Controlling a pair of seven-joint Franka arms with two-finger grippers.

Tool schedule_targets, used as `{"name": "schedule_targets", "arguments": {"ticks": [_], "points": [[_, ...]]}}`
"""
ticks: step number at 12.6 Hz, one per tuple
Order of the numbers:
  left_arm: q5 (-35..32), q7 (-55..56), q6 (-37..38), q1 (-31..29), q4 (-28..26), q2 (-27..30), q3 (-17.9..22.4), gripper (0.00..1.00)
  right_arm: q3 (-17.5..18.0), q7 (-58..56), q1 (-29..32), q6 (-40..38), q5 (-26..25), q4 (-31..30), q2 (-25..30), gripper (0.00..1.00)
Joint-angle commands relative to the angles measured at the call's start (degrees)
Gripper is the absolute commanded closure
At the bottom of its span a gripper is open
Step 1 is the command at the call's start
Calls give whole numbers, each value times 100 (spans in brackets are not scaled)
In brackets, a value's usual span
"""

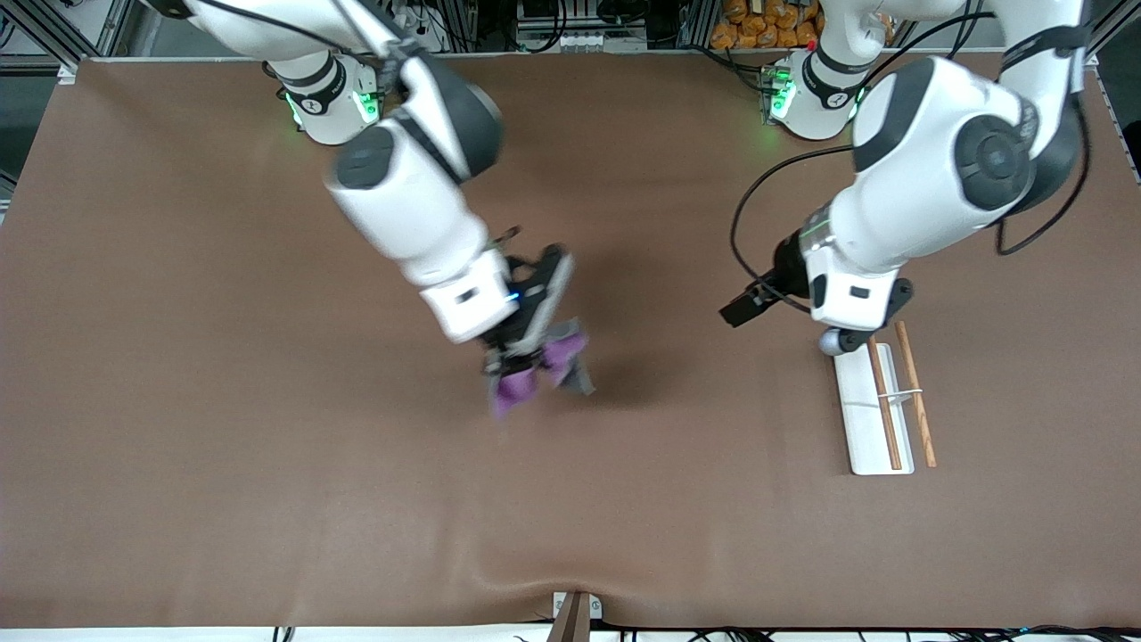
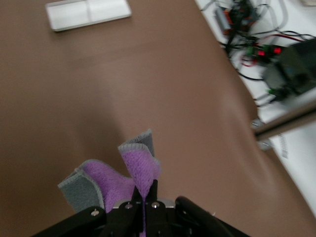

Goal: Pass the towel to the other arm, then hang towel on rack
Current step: 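Lift the towel with the right gripper while the left gripper approaches, then grasp the hanging towel with the left gripper beside the right gripper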

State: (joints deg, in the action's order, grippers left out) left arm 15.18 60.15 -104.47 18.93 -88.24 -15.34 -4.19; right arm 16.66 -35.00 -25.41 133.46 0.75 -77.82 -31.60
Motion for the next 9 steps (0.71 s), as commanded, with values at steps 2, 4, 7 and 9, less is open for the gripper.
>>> {"name": "schedule_targets", "arguments": {"ticks": [2, 4, 7, 9], "points": [[475, 216, 23, -82, 167, -170, 50, 0, -84, 563, -753, 48, -101, 196, -232, 100], [547, 496, 23, -108, 123, -294, 50, 0, -146, 784, -1096, 189, -102, 424, -469, 100], [495, 1103, 171, -109, 35, -452, 58, 0, -216, 1162, -1309, 189, -93, 530, -453, 100], [486, 1236, 417, -170, -131, -453, 58, 0, -172, 1215, -1309, 128, -67, 566, -391, 100]]}}
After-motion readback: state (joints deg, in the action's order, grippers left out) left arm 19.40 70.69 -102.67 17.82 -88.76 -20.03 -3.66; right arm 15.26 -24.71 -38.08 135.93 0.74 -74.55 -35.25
